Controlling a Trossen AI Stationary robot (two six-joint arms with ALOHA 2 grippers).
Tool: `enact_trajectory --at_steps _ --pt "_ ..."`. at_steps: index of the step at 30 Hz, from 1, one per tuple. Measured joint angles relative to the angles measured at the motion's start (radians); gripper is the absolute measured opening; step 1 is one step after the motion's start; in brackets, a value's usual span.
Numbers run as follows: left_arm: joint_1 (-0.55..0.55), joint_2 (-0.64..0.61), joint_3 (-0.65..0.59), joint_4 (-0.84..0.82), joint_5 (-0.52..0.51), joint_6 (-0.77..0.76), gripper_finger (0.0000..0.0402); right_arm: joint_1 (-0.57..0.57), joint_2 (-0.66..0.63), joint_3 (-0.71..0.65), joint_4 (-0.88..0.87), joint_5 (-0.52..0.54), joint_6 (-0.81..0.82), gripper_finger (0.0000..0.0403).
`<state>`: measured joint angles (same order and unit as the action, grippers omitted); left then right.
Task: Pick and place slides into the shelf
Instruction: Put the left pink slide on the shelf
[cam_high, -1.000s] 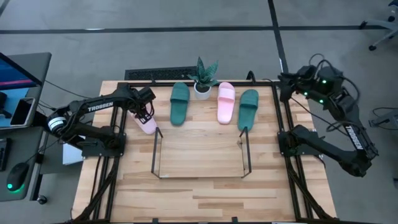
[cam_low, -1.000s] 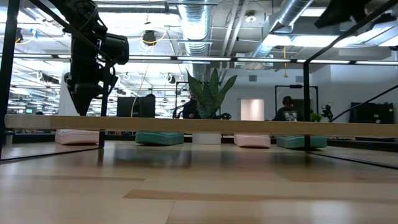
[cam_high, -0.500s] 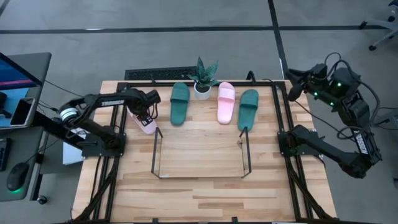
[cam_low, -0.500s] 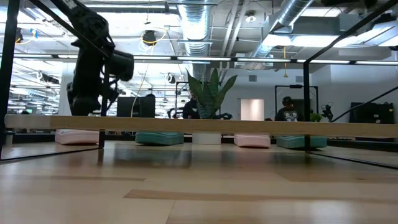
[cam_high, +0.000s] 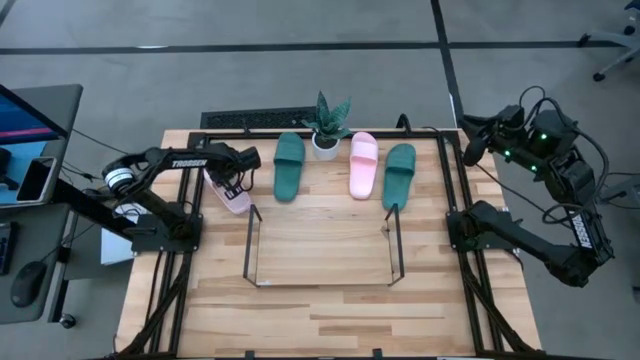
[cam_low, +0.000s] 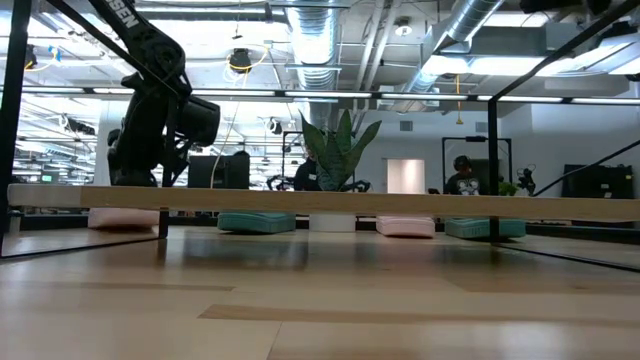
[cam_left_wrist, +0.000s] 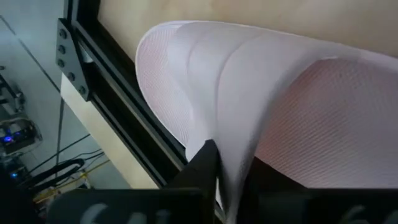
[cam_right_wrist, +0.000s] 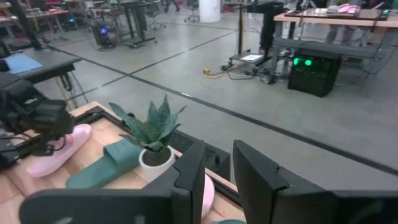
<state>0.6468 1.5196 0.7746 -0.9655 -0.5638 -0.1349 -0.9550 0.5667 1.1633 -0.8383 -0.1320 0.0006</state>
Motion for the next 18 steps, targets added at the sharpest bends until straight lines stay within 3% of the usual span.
enact_trajectory --at_steps 8,18 --pt "-0.032 0.000 0.010 -0.022 -0.034 -0.022 0.0003 0.000 0.000 0.000 0.000 -0.002 -0.005 0.0075" --pt "-0.031 -0.015 0.049 -0.129 -0.204 -0.003 0.0001 0.000 0.000 0.000 -0.060 -0.002 -0.026 0.0075"
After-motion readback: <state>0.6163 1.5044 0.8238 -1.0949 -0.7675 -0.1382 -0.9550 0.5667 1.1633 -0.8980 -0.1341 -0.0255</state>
